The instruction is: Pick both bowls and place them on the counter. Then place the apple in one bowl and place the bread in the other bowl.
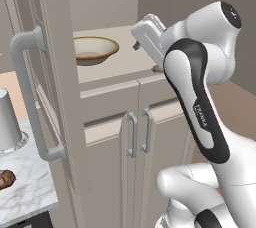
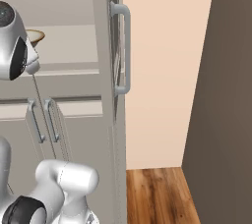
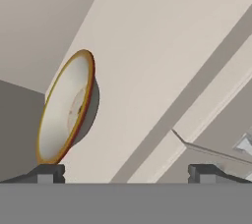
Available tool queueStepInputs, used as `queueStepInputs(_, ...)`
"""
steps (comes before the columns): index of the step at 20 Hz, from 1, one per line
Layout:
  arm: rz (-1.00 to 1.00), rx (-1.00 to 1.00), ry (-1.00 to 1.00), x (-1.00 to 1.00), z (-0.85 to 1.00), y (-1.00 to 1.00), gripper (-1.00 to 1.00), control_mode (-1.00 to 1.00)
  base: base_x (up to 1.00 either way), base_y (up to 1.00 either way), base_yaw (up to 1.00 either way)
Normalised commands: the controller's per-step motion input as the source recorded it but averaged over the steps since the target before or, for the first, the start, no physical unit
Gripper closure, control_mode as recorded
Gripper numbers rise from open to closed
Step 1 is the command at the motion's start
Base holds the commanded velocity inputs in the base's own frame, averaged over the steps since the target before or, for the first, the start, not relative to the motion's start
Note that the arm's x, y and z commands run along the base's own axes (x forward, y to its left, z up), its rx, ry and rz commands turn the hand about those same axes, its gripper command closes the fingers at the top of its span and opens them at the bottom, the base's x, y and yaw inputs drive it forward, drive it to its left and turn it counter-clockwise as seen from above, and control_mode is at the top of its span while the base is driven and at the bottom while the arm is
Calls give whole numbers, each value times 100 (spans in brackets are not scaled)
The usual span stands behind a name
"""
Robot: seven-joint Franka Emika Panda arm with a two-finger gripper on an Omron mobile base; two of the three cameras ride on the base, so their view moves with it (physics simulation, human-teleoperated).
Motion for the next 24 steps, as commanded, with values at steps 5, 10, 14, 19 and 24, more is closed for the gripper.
queueStepInputs(5,0,0,1,39,0,33,-100,-100,0,0,0)
queueStepInputs(10,0,0,4,35,-2,32,-100,-100,0,0,0)
queueStepInputs(14,0,0,5,34,-1,22,-100,-100,0,0,0)
queueStepInputs(19,0,0,7,36,-1,15,-100,-100,0,0,0)
queueStepInputs(24,0,0,9,30,-3,8,-100,-100,0,0,0)
